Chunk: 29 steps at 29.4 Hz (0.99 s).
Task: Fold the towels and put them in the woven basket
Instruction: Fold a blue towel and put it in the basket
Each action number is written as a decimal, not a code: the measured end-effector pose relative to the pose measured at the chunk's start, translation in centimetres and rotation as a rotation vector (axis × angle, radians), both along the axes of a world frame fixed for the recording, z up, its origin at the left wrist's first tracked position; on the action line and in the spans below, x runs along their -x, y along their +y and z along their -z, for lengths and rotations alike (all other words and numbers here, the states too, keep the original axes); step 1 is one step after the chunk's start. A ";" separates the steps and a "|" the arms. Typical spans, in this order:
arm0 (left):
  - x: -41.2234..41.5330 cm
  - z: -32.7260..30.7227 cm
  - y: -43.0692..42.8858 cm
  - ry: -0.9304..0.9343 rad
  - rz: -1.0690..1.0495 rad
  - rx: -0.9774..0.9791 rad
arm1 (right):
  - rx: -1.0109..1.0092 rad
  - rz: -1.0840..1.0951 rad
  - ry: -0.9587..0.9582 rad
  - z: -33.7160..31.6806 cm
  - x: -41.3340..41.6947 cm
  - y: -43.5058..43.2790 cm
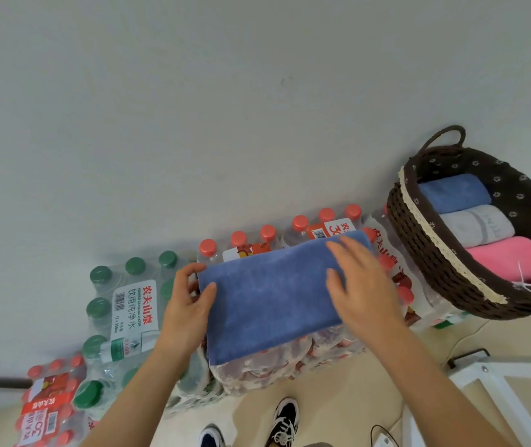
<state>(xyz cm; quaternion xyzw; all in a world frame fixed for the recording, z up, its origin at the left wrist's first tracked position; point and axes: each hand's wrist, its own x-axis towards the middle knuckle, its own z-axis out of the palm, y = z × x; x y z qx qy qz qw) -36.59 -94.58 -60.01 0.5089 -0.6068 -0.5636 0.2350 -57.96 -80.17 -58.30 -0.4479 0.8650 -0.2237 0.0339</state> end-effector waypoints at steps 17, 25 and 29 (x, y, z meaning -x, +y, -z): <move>0.8 0.3 0.4 -0.038 -0.055 0.020 | -0.461 0.054 0.038 3.5 2.0 -2.2; -1.0 0.3 0.7 0.007 0.176 -0.035 | -0.214 -0.188 0.003 2.8 -4.8 -5.4; -3.6 -0.4 -1.7 0.152 0.047 -0.157 | -0.268 -0.225 0.022 4.0 -8.5 -7.3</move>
